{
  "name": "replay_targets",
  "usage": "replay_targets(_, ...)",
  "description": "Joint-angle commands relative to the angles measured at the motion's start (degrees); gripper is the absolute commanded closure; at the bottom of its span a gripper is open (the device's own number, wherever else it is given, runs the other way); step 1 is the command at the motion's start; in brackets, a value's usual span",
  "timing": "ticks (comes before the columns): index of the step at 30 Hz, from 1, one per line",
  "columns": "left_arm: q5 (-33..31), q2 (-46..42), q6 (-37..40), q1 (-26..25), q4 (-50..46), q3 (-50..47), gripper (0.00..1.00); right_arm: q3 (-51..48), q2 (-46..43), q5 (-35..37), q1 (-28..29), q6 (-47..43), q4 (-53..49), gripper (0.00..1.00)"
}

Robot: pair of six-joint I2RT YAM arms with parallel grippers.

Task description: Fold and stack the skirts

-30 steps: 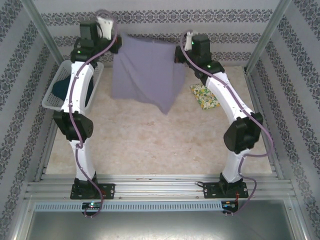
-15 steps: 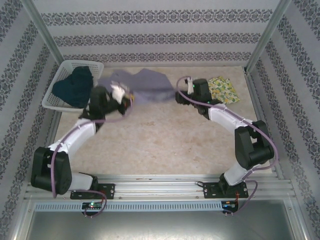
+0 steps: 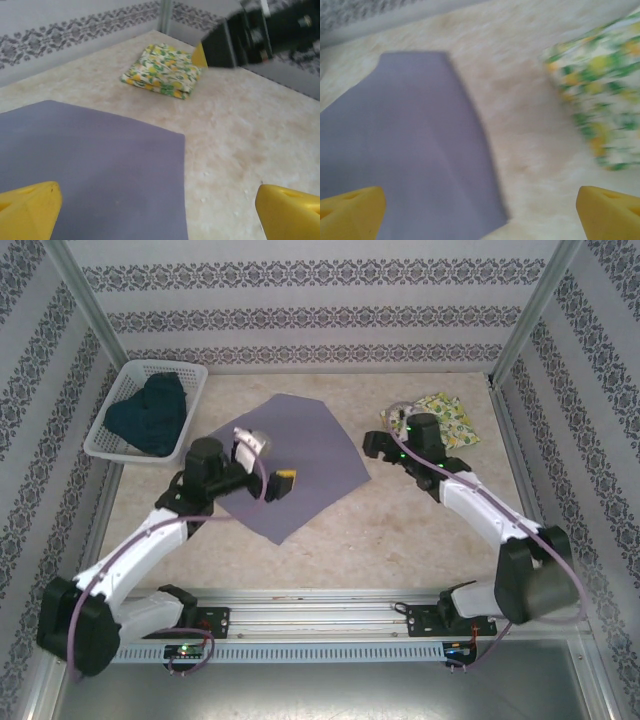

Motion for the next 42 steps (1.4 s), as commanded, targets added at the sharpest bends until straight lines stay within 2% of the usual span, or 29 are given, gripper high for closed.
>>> replay_targets(1,-12.61,12.20,-14.16,1.44,-12.69,10.21,0.00,5.45,7.53,-12.23,6.01,4.55,-1.19,0.02)
replay_targets(4,-19.21,23.38,-22.43,4.49,-19.94,19.12,0.00,9.21,14.82,-12.46,10.94,8.39,-0.05,0.02)
replay_targets(9,-12.42,36.09,-32.49,12.86,-20.14,24.12,0.00,11.02,22.76,-8.89,13.26,15.12,-0.68,0.02)
replay_targets(11,-9.04,40.65,-33.93,14.83,-23.47,26.57,0.00,10.36,24.61,-8.94,12.96,16.71,0.03,0.02)
replay_targets(13,-9.43,42.07,-34.64,15.19,-25.12,26.14,0.00,10.42,25.76,-8.50,12.61,17.58,-0.64,0.02)
replay_targets(18,-11.89,39.16,-36.51,15.21,-25.42,19.75,0.00,14.06,30.03,-6.03,11.94,16.56,-6.58,0.02)
replay_targets(24,-10.02,29.09,-43.15,14.69,-27.20,8.72,0.00,20.15,35.99,-5.29,7.96,13.29,-6.97,0.02)
replay_targets(28,-4.28,23.50,-50.52,8.40,-24.27,0.41,0.00,30.80,41.82,-11.53,4.86,7.72,-6.23,0.02)
replay_targets(32,2.34,21.80,-55.47,0.46,-19.81,-0.08,0.00,41.42,46.75,-15.01,3.19,5.04,-5.71,0.02)
replay_targets(34,2.22,20.59,-53.69,-1.18,-20.32,4.12,0.00,45.84,47.98,-15.17,2.63,4.36,-6.95,0.02)
replay_targets(36,-1.01,19.68,-49.84,-1.03,-24.95,9.91,0.00,47.19,46.76,-14.00,2.03,4.48,-7.61,0.02)
replay_targets(40,-12.11,20.93,-38.79,2.15,-37.05,21.23,0.00,40.35,37.52,-8.07,1.69,4.41,-8.01,0.02)
replay_targets(42,-17.14,23.27,-33.79,4.66,-40.25,25.96,0.00,34.56,32.00,-7.88,2.31,5.08,-7.36,0.02)
